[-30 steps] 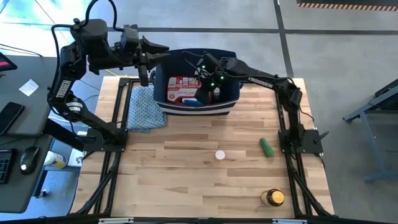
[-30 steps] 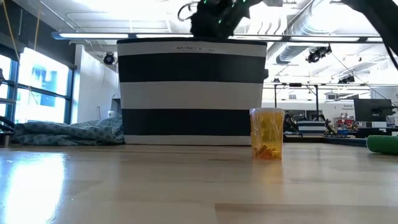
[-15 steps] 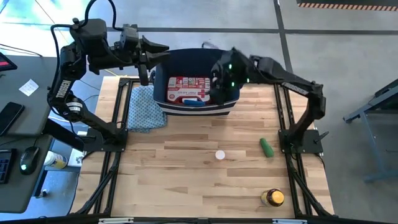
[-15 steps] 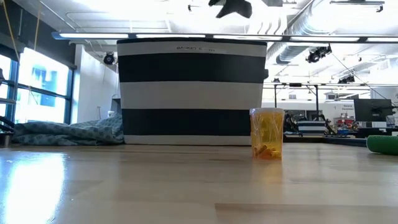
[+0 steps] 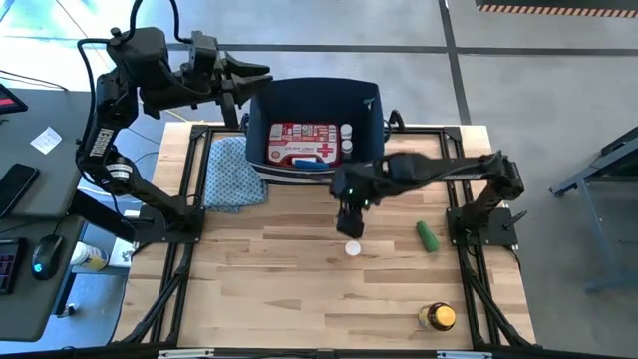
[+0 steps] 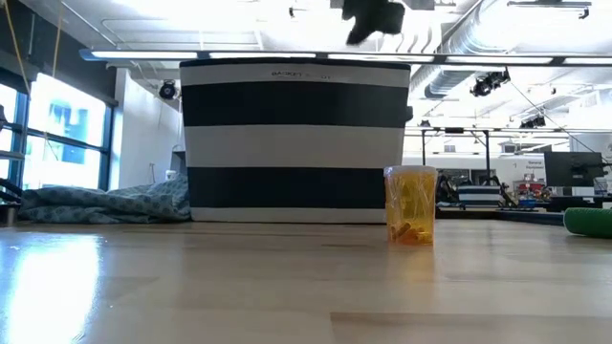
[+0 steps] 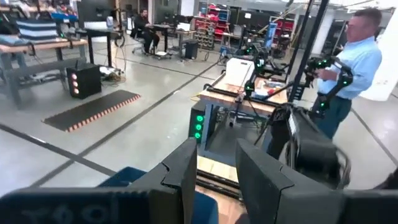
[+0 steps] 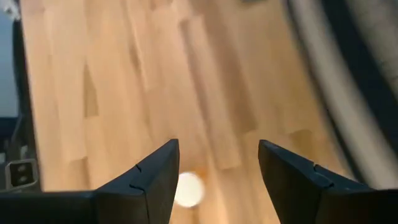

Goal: Pick & place medical supplies in basket/bin
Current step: Put the orange pill bottle into the blue bin

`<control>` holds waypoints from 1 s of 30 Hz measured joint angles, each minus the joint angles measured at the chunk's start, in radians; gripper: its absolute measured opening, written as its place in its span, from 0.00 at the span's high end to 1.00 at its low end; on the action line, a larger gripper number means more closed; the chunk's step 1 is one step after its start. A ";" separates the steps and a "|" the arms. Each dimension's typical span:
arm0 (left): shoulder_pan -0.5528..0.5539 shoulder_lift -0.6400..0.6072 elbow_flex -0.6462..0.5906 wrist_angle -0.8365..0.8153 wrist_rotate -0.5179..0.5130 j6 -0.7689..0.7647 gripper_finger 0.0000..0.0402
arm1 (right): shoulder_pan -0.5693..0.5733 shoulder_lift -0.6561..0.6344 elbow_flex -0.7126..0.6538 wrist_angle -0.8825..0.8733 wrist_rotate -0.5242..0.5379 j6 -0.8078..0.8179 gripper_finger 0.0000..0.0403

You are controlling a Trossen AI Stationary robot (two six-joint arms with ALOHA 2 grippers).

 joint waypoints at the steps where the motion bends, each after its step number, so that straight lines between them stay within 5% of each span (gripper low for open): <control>1: 0.000 0.000 0.000 -0.006 0.004 -0.009 0.64 | 0.012 -0.002 -0.045 0.037 -0.010 0.011 0.48; 16: -0.054 -0.001 0.000 -0.189 0.102 -0.234 0.64 | 0.163 -0.005 -0.526 0.391 -0.070 0.088 0.36; 30: -0.138 0.028 0.000 -0.183 0.035 -0.181 0.64 | 0.177 -0.005 -0.566 0.426 0.019 0.167 0.19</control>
